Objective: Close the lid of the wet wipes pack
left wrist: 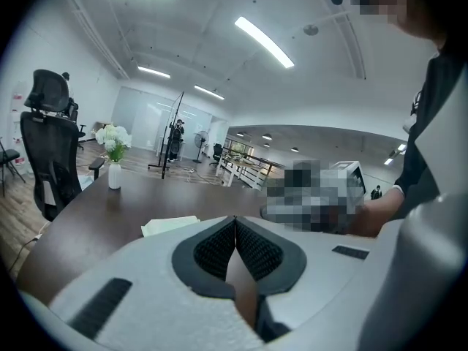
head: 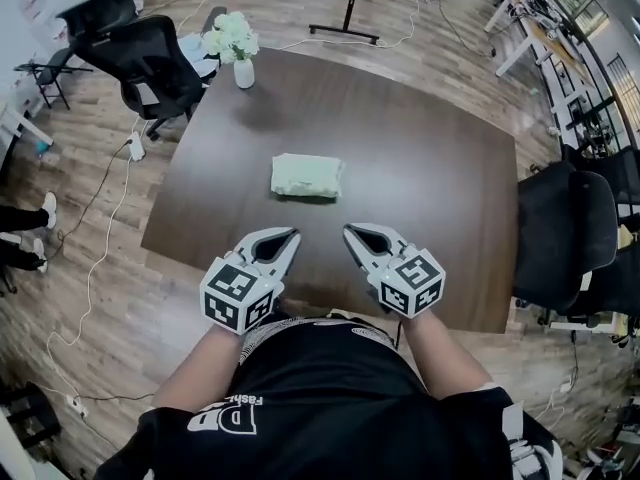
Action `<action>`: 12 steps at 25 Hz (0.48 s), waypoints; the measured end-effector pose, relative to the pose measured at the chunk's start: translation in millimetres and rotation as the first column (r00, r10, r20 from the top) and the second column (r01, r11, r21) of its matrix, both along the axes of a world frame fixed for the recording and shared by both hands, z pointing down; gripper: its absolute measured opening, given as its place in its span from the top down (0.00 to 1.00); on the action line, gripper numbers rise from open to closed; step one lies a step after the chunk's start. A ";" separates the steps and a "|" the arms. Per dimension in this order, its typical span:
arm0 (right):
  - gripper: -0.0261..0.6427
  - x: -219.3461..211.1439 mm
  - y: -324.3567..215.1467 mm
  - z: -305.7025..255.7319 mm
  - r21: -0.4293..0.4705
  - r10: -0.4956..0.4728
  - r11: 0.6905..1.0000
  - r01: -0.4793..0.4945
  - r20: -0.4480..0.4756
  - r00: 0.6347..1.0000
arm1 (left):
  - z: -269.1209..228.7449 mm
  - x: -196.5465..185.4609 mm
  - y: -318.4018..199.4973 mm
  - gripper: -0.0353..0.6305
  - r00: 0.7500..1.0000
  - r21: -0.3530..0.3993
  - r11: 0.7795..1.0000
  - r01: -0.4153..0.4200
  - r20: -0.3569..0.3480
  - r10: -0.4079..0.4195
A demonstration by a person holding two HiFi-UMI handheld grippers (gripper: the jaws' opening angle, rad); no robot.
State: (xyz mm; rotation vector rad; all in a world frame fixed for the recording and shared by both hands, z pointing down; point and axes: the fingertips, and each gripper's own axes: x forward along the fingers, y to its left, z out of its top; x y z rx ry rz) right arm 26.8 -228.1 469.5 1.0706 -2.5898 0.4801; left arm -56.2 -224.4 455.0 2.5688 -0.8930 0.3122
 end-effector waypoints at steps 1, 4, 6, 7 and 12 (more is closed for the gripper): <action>0.95 7.1 6.5 -3.2 0.007 -0.010 1.000 0.010 0.011 1.000 | -1.4 6.6 5.9 0.92 1.000 0.004 1.000 0.018 0.004 -0.018; 0.95 27.4 25.1 -11.3 0.026 -0.044 0.999 0.043 0.031 0.999 | -6.1 25.7 23.9 0.92 0.998 0.017 0.998 0.066 0.011 -0.066; 0.95 37.5 36.5 -14.1 0.038 -0.074 0.997 0.072 0.033 0.997 | -7.9 35.6 35.5 0.92 0.995 0.022 0.995 0.098 0.012 -0.098; 0.95 41.8 41.5 -14.5 0.043 -0.090 0.995 0.088 0.032 0.995 | -8.3 39.7 40.4 0.92 0.993 0.025 0.993 0.115 0.012 -0.115; 0.95 66.1 65.7 -13.4 0.055 -0.137 0.989 0.134 0.042 0.990 | -8.3 62.9 63.8 0.92 0.984 0.035 0.984 0.175 0.016 -0.175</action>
